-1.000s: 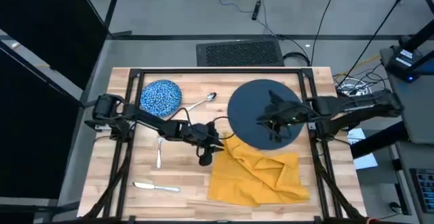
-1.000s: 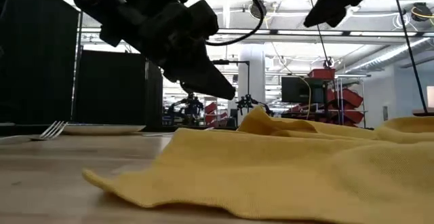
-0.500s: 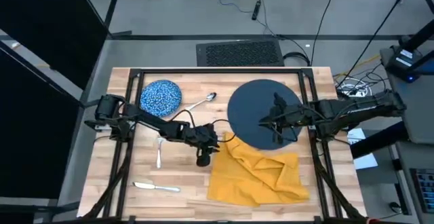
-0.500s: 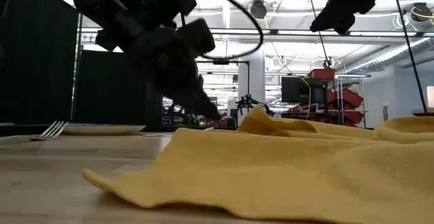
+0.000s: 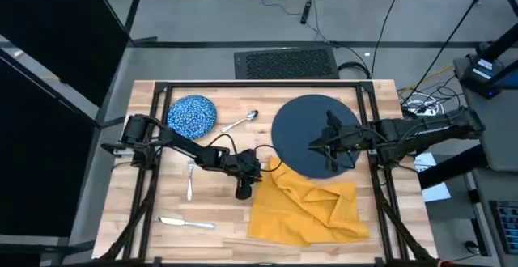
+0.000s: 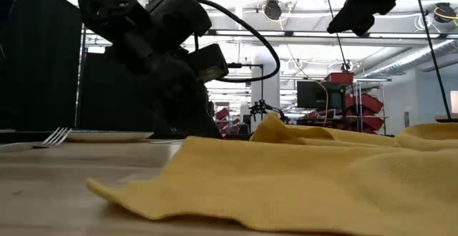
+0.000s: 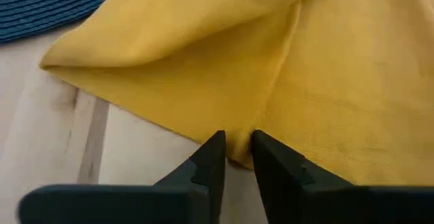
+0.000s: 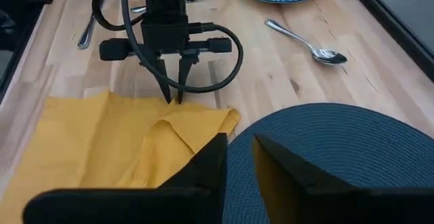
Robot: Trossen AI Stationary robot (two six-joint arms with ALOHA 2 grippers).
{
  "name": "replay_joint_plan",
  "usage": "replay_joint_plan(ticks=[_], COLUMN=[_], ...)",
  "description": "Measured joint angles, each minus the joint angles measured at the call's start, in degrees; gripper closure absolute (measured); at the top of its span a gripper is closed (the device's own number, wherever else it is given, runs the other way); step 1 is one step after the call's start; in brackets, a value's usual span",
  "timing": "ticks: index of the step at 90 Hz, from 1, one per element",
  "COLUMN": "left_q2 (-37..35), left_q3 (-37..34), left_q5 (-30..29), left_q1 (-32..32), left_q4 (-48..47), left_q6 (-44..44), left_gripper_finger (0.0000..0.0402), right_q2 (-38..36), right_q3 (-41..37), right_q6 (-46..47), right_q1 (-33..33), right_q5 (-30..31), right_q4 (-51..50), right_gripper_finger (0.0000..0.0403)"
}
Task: Set table place
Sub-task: Move the yellow table napkin to the top left of the table
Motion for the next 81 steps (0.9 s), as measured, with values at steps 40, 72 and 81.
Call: replay_joint_plan(ticks=[40,72,81], left_q2=[-8.37,-28.31,-31.63], left_q3=[-0.21,-0.13,-0.13], left_q5=[-7.99,-28.23,-32.44], left_q1=[-0.42,1.82,3.51], left_q4=[-13.62,-47.55,-48.62], left_q6=[-2.63,-12.25,-12.84], left_gripper_finger=[0.0401,0.0401,0.0401], right_q2=[0.0,0.0,0.34], right_q3=[-0.02,-0.02,-0.02], right_q6=[-0.44,-3.54,-4.02], right_q1=[-0.39,-3.08,-4.62], right_q5=[-0.04,-0.01,0.01], right_q4=[-0.27,-0.62,-0.8], right_gripper_finger=[0.0339,0.0339,0.0339])
